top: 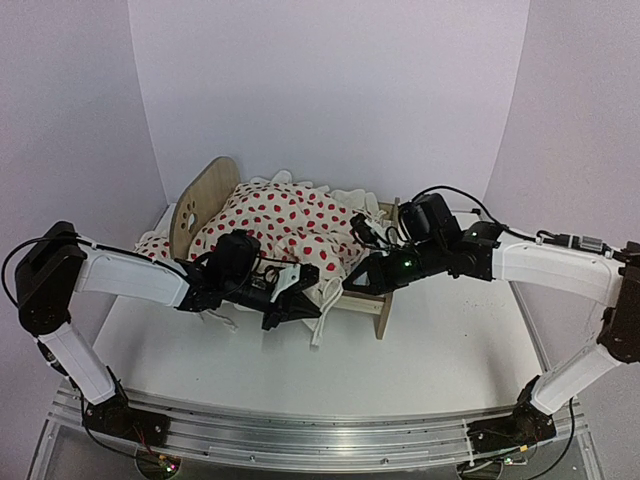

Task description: Set up the pet bed

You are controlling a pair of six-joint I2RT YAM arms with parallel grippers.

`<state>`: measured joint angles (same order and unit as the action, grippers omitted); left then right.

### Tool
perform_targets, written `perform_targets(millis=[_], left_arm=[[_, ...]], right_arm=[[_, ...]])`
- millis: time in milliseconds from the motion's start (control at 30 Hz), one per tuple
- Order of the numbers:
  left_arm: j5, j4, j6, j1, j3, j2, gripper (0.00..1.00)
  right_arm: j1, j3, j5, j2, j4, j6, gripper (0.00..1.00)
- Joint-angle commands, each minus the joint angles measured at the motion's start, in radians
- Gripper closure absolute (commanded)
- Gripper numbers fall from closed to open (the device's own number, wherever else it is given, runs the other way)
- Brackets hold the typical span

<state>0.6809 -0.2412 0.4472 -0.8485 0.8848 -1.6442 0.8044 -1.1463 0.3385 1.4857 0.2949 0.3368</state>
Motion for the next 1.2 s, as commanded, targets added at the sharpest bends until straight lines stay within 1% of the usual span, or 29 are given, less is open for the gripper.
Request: perform_targets(millis=[0,167,333,400,533,667,833,967,1167], left_arm=[[0.003,0.137,0.05,0.046,0.052,0.077,1.0],[0.004,0.199,0.078,0.091,0.065,0.094,1.0],[0.029,0.252,0.094,0.097,0.074,0.121,1.0],[0.024,0.29,0.102,0.098,0.074,0.134,1.0],[-0.001,0.347,0.17,0.098,0.058,0.16,1.0],[0.012,0.322,0.163,0.097,0.038,0.176,1.0],[0.047,0.259,0.113,0.094,0.055,0.155,1.0],[0.057,0.229,0.109,0.069,0.073,0.126,1.0],[0.061,0.191,0.099,0.039,0.088,0.099,1.0]], right_arm=[[-0.023,-0.045,-0.1,-0.05,0.175,-0.09,1.0],[-0.037,-0.059,-0.118,-0.029,0.227,-0.12,1.0],[-0.047,-0.075,-0.121,-0.013,0.244,-0.136,1.0],[-0.051,-0.091,-0.14,-0.013,0.262,-0.142,1.0],[-0.06,-0.152,-0.213,-0.028,0.307,-0.176,1.0],[-0.06,-0.254,-0.288,-0.007,0.338,-0.241,1.0],[-0.06,-0.379,-0.478,0.063,0.414,-0.381,1.0],[-0.06,-0.479,-0.566,0.11,0.478,-0.474,1.0],[-0.06,-0.532,-0.662,0.11,0.568,-0.521,1.0]])
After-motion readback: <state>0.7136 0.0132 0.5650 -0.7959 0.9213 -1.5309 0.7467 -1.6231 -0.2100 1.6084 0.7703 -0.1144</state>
